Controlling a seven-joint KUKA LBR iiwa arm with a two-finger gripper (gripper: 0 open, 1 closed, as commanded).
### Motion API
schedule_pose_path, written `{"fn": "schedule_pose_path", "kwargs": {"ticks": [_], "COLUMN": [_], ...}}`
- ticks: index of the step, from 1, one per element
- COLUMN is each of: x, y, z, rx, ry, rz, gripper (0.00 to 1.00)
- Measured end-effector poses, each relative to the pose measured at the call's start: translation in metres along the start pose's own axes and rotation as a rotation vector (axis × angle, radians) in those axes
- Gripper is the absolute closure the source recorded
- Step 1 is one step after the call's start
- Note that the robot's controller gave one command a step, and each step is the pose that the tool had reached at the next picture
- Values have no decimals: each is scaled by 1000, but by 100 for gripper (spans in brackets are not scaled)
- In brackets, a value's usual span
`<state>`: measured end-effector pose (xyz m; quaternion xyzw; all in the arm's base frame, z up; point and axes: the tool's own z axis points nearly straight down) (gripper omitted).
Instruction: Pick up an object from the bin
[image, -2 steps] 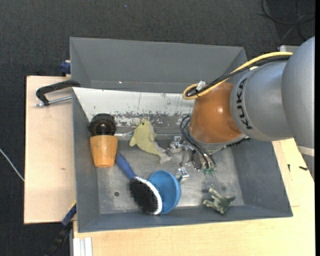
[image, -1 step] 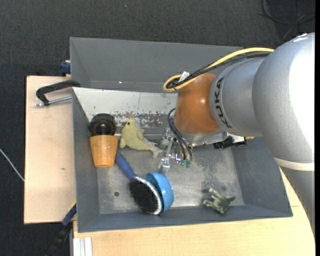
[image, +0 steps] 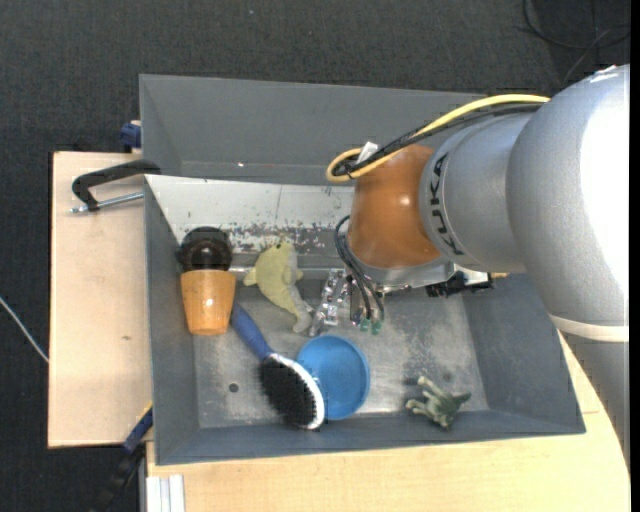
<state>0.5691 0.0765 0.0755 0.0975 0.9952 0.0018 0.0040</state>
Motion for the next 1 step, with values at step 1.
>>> {"fn": "schedule_pose_path", "kwargs": {"ticks": [1], "x": [18], "y": [17], "z": [-125], "rx": [-1], "ry": [-4], "rz": [-303], "gripper": [100]}}
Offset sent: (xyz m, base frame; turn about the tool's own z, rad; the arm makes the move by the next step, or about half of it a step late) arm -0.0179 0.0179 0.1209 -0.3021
